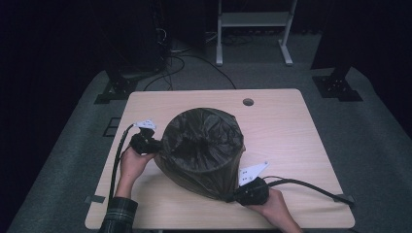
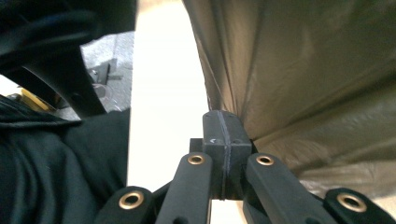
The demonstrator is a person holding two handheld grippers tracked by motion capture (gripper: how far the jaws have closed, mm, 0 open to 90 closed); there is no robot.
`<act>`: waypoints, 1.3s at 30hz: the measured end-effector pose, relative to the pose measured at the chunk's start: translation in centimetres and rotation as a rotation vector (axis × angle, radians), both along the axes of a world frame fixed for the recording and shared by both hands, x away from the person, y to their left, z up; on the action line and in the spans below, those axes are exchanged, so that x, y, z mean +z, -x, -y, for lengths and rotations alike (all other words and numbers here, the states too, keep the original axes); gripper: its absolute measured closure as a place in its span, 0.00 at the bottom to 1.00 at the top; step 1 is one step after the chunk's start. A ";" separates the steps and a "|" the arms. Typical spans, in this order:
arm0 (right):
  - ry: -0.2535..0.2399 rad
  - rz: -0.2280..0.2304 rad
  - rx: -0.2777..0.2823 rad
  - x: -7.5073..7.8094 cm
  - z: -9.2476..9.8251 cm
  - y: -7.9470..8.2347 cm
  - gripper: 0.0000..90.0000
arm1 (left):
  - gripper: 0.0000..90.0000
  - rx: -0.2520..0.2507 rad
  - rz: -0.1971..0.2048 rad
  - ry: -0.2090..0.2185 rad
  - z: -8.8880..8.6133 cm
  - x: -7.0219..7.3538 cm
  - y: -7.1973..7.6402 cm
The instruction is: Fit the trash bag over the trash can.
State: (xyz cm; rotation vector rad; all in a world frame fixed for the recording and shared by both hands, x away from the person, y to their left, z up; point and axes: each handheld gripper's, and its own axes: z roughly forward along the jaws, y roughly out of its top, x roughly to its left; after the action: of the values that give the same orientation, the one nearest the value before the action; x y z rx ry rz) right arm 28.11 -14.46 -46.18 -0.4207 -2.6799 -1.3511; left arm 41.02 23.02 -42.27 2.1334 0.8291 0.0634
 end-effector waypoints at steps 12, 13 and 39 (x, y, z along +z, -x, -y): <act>0.037 -0.027 -0.023 -2.0 0.3 -0.3 1.00 | 0.99 -0.003 -0.035 -0.027 0.6 -1.9 -0.1; 0.037 -0.028 -0.026 -2.0 0.3 -0.3 1.00 | 0.97 0.003 -0.029 -0.026 0.5 -1.7 -0.1; -0.107 0.144 -0.177 7.4 6.0 -0.4 0.12 | 0.00 0.034 0.131 -0.027 -5.0 1.2 6.9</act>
State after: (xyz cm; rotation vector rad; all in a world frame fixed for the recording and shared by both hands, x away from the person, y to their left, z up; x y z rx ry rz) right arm 28.54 -20.42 -38.77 -0.5820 -2.7215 -1.6245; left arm 34.14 27.99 -41.03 2.1154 0.7908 0.2310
